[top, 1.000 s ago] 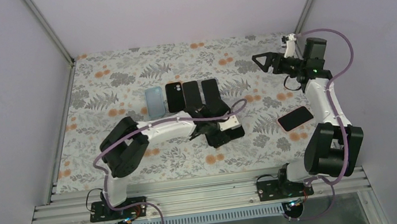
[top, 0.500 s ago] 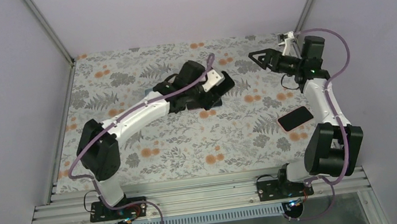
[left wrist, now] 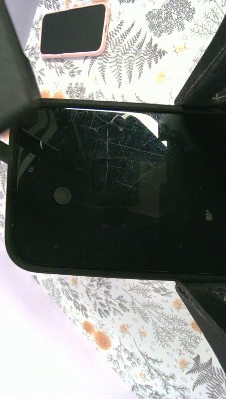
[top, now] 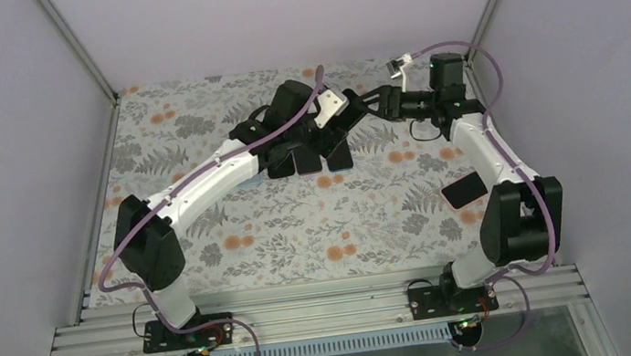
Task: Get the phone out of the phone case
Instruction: Adjust the phone.
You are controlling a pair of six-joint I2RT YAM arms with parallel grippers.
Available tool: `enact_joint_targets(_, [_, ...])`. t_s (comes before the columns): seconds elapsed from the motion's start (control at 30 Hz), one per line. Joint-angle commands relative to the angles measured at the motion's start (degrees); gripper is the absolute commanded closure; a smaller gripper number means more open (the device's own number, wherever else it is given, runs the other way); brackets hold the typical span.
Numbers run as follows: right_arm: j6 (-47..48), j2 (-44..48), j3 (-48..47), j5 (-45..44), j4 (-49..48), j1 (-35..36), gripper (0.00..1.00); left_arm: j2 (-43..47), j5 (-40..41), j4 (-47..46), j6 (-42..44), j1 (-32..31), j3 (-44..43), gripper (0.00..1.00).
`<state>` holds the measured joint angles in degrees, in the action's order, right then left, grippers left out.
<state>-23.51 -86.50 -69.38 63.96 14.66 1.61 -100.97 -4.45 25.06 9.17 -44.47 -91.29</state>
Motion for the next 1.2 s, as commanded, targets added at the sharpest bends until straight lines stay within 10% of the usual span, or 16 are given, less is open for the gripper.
enact_joint_targets(0.0, [-2.3,-1.4,-1.8,1.2,-0.9,2.2,0.28,3.5,1.0,-3.2,-1.2,0.2,-2.2,0.5])
enact_joint_targets(0.5, [-4.1,-1.6,-3.5,-0.1,-1.6,4.1,0.96,5.6,-0.9,-2.5,-0.9,0.1,-1.9,0.48])
enact_joint_targets(0.77, [0.5,0.0,-5.6,1.0,1.4,4.0,0.96,9.7,-4.5,7.8,6.3,0.1,-2.7,0.01])
enact_joint_targets(1.17, [18.6,2.2,-8.4,2.9,13.9,9.8,0.96,18.6,-3.0,25.8,23.7,0.7,-5.4,0.0])
